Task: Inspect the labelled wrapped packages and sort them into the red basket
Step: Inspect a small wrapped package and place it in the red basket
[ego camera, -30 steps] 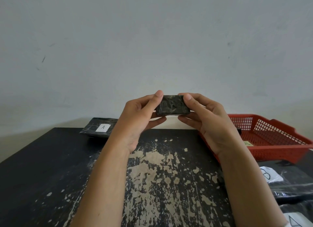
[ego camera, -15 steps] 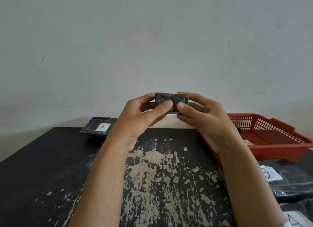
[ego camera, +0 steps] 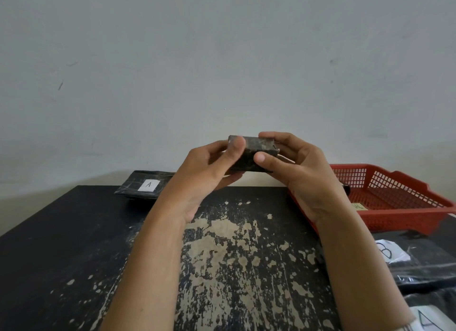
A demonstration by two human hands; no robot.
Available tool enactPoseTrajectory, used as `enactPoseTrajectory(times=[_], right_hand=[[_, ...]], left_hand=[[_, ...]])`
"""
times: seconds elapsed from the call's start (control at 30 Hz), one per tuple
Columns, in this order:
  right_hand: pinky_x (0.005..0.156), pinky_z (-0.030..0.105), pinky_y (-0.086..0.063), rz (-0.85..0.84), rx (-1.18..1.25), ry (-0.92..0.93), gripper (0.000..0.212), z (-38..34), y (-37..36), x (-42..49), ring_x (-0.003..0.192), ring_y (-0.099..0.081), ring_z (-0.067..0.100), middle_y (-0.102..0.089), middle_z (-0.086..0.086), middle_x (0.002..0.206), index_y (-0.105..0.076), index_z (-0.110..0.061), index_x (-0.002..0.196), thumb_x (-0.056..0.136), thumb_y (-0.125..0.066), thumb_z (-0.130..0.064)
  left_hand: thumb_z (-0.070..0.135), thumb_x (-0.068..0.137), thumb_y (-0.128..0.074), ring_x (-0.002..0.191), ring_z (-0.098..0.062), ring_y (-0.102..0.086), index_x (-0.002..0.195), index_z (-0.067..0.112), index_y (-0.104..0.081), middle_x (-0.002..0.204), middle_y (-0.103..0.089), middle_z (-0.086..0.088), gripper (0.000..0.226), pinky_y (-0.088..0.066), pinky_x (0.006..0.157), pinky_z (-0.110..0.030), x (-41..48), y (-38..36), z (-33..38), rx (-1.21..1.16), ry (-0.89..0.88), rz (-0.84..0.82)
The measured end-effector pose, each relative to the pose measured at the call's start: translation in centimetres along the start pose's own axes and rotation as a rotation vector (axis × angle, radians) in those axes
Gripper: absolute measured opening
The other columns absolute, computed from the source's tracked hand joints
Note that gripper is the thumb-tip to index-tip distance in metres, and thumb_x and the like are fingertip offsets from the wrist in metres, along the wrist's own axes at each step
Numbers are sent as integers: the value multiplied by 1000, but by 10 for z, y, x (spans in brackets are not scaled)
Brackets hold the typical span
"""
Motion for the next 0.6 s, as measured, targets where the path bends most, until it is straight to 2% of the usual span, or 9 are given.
enactPoseTrajectory(times=[0.1, 0.2, 0.3, 0.37, 0.47, 0.6], right_hand=[[106, 36, -55, -29, -36, 51, 56, -5, -3, 0, 112, -74, 18, -79, -1, 112, -71, -20, 119, 65, -86, -23], [107, 36, -54, -45, -53, 54, 59, -6, -4, 0, 115, -73, 16, -78, -4, 115, -71, -22, 123, 66, -86, -23], [104, 36, -56, -42, -40, 2, 63, -2, -6, 0, 117, -72, 15, -76, -2, 123, -71, -27, 127, 66, -85, -38], [97, 35, -61, -36, -14, -44, 64, 0, -7, -1, 114, -74, 17, -77, 3, 121, -70, -26, 128, 67, -82, -45], [91, 33, -63, -40, -19, -79, 59, 2, -8, -2, 106, -77, 18, -80, 5, 112, -69, -25, 128, 72, -78, -41], [89, 31, -63, -16, -60, -72, 54, 4, -6, -2, 104, -77, 19, -79, 8, 110, -71, -27, 125, 73, -82, -35]], left_hand=[[69, 78, -54, 97, -17, -77, 106, 18, -76, 102, -80, -6, 62, -62, 80, -26, 0, -2, -6, -7, 79, 5], [43, 93, -65, 98, -15, -77, 102, 14, -78, 101, -80, -7, 32, -61, 76, -22, 0, 3, -5, -86, 64, 63], [27, 94, -70, 102, -15, -76, 104, 15, -77, 102, -80, -6, 17, -61, 79, -23, 1, 10, -2, -120, 22, 106], [23, 93, -71, 102, -14, -76, 105, 16, -77, 101, -80, -5, 15, -61, 82, -24, 2, 12, 0, -103, -5, 113], [18, 92, -73, 102, -12, -76, 112, 19, -77, 104, -80, -6, 21, -61, 83, -23, 2, 12, 2, -94, -27, 113], [17, 89, -75, 107, -16, -75, 119, 24, -76, 109, -77, -5, 31, -60, 89, -26, 2, 8, 4, -49, -66, 79]])
Point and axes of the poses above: each hand's wrist, its own x-axis towards the middle knuckle, its own y-axis out of the back of the hand, z = x × y, the point moved 10 cm from there along x, towards the middle knuckle
